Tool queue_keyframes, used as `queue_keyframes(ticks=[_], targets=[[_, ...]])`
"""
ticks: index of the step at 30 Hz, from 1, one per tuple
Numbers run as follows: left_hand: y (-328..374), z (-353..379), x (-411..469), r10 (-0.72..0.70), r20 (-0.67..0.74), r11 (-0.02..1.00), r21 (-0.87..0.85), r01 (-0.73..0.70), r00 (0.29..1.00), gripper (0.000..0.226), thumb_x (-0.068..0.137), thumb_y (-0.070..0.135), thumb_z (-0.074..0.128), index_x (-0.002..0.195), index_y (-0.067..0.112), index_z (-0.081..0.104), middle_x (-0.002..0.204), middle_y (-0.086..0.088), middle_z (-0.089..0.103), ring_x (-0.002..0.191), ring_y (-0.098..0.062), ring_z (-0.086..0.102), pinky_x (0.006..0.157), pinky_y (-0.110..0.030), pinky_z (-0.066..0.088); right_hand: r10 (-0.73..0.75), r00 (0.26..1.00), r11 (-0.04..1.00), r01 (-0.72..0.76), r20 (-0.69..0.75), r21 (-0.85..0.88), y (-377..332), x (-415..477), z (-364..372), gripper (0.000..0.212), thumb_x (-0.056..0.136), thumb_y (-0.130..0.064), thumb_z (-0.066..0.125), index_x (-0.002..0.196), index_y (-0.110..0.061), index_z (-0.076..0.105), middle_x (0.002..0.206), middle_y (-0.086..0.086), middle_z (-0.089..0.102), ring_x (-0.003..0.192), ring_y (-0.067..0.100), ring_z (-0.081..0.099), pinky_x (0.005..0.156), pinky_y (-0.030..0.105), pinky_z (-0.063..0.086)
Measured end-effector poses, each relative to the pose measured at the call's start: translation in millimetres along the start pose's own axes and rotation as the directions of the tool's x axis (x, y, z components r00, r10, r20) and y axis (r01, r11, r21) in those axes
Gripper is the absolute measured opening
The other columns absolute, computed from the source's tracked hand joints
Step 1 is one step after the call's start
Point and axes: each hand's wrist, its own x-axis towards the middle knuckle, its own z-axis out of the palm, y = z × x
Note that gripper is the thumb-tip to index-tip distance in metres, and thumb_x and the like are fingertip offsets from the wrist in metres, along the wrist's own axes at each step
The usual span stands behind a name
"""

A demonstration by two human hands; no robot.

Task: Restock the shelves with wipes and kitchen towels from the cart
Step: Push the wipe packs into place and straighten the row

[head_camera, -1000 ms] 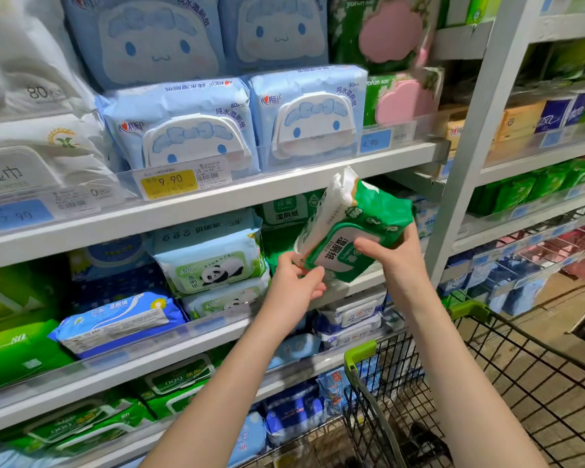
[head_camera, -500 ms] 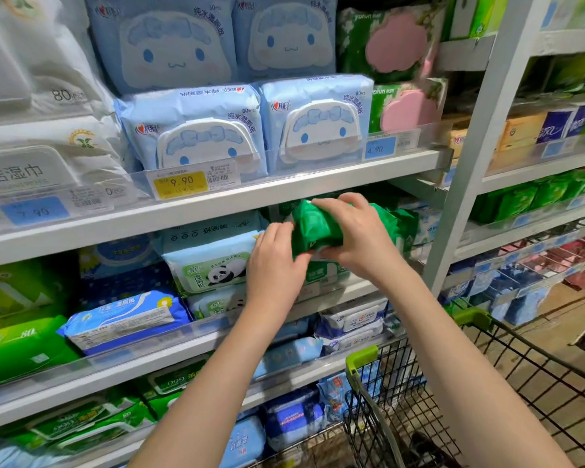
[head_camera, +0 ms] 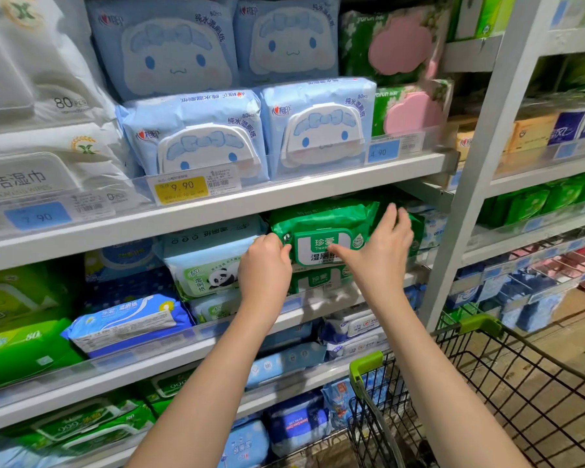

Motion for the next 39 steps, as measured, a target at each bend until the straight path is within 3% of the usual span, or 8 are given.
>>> queue_keyframes(ticks=[2, 4, 7, 11, 16, 25, 29, 39], targets=[[0.5, -0.8, 0.3, -0.001, 0.008, 1.0, 0.007, 0.001, 1.0, 0.024, 0.095, 0.02, 0.055, 0.075, 0.006, 0.051, 0.078, -0.012, 0.056, 0.072, -0.03, 0.053, 0.061, -0.037, 0.043, 0.139, 0.966, 0.975, -0.173, 0.22, 0.14, 9.6, 3.9, 2.0, 0.111, 0.068, -0.05, 0.08, 0.149, -0.002, 0.02, 0.151, 0.016, 0.033, 0.138, 0.031, 0.032, 0.109, 0.04, 0.032], [2.6, -1.2, -0.5, -0.003, 0.018, 1.0, 0.007, 0.002, 1.0, 0.024, 0.095, 0.02, 0.053, 0.076, 0.006, 0.051, 0.08, -0.012, 0.056, 0.073, -0.03, 0.053, 0.061, -0.037, 0.041, 0.149, 0.923, 0.946, -0.238, 0.356, 0.22, 16.7, 6.0, 5.2, 0.101, 0.071, -0.05, 0.078, 0.146, -0.004, 0.03, 0.148, 0.011, 0.041, 0.135, 0.029, 0.039, 0.107, 0.04, 0.036], [6.5, -0.9, -3.2, -0.019, 0.046, 1.0, -0.015, 0.02, 0.999, 0.021, 0.097, 0.023, 0.049, 0.081, 0.009, 0.044, 0.083, -0.007, 0.049, 0.074, -0.024, 0.046, 0.062, -0.034, 0.034, 0.075, 0.945, 0.945, -0.169, 0.318, 0.28, 18.5, 10.5, 11.2, 0.083, 0.072, -0.046, 0.079, 0.138, -0.008, 0.046, 0.137, 0.006, 0.054, 0.127, 0.027, 0.049, 0.104, 0.043, 0.043], [2.2, 8.0, -5.4, 0.005, 0.105, 0.999, -0.039, -0.001, 0.994, 0.021, 0.095, 0.025, 0.054, 0.095, 0.005, 0.047, 0.096, -0.006, 0.046, 0.083, -0.024, 0.053, 0.068, -0.03, 0.039, 0.035, 0.958, 0.946, -0.124, 0.286, 0.3, 19.9, 19.3, 17.6, 0.08, 0.074, -0.036, 0.08, 0.141, -0.01, 0.044, 0.139, 0.006, 0.053, 0.128, 0.025, 0.048, 0.105, 0.044, 0.042], [0.2, 21.4, -9.6, 0.055, 0.134, 0.998, -0.03, -0.052, 0.989, 0.041, 0.091, 0.021, 0.058, 0.121, -0.004, 0.045, 0.123, -0.014, 0.044, 0.112, -0.028, 0.049, 0.097, -0.039, 0.043, 0.021, 0.977, 0.947, -0.088, 0.213, 0.31, 22.0, 21.1, 29.5, 0.076, 0.075, -0.039, 0.078, 0.138, -0.009, 0.047, 0.133, 0.007, 0.057, 0.12, 0.025, 0.053, 0.099, 0.042, 0.047], [-8.7, 29.7, -10.9, 0.09, 0.197, 0.993, -0.096, -0.072, 0.976, 0.056, 0.086, 0.017, 0.058, 0.134, -0.001, 0.037, 0.131, -0.007, 0.033, 0.123, -0.027, 0.043, 0.104, -0.044, 0.041, 0.017, 0.993, 0.938, -0.055, 0.114, 0.342, 24.7, 13.4, 38.2, 0.059, 0.076, -0.037, 0.078, 0.125, -0.011, 0.057, 0.105, 0.0, 0.066, 0.087, 0.014, 0.057, 0.076, 0.029, 0.049], [-10.2, 29.0, -11.1, 0.095, 0.248, 0.993, -0.091, -0.075, 0.964, 0.064, 0.087, 0.019, 0.06, 0.14, -0.001, 0.029, 0.14, -0.007, 0.025, 0.13, -0.027, 0.037, 0.109, -0.043, 0.036, -0.003, 0.993, 0.933, -0.038, 0.114, 0.357, 29.6, 9.8, 39.6, 0.059, 0.077, -0.034, 0.078, 0.126, -0.009, 0.056, 0.109, 0.001, 0.065, 0.094, 0.015, 0.058, 0.079, 0.027, 0.047], [-8.0, 24.0, -6.4, 0.111, 0.295, 0.994, -0.054, -0.1, 0.949, 0.072, 0.088, 0.024, 0.058, 0.144, -0.002, 0.021, 0.14, -0.009, 0.025, 0.133, -0.025, 0.028, 0.114, -0.041, 0.027, 0.04, 0.996, 0.907, -0.068, 0.074, 0.416, 31.8, 3.5, 46.6, 0.058, 0.076, -0.034, 0.078, 0.124, -0.01, 0.057, 0.106, 0.002, 0.064, 0.098, 0.021, 0.059, 0.086, 0.041, 0.052]])
